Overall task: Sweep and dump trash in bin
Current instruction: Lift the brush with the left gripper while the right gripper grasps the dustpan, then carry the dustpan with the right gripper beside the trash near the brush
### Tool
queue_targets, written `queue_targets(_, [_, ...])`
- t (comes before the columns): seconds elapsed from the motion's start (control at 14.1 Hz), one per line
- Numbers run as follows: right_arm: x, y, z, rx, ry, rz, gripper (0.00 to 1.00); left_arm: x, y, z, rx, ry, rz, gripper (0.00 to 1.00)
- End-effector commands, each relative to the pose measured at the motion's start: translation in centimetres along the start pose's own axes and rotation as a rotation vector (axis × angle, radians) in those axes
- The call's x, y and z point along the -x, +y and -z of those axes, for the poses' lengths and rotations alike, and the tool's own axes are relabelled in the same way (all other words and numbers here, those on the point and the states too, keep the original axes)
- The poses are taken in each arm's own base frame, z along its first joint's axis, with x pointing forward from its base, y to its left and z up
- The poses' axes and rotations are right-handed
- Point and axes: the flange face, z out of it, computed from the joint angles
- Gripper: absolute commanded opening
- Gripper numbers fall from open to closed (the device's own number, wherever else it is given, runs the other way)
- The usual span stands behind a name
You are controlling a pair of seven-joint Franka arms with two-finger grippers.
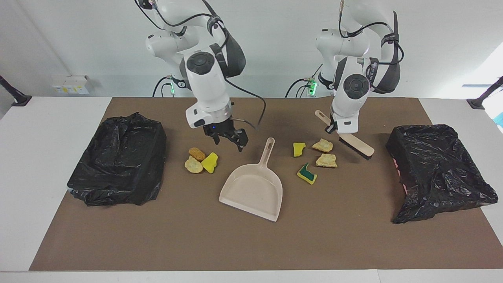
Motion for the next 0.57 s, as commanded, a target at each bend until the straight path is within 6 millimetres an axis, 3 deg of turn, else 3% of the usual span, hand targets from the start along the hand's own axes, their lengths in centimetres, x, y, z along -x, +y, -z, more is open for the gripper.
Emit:
queue_targets(0.0, [0.5,-1.8,-2.4,-0.038,-0.023,-0.026,1.0,2.9,-2.9,-2.6,0.064,-0.014,-0.071,0.0])
queue_targets(0.14, [2.7,-3.5,-5.6,-0.018,-0.036,0.01,1.0,3.8,-2.4,-4.7,0.091,-0.02,-0.118,0.0])
queue_targets(0.28, [4.2,-4.8,-8.2,-0.017,-0.029,0.039,1.0,4.4,-1.1,-4.5,0.162,-0.028,-0.179,0.0])
queue_targets(0.5, [4.9,-5.0,-9.8,-0.003,-0.035,0.057,1.0,4.0,0.0,-4.1,0.242,-0.016,-0.348,0.0])
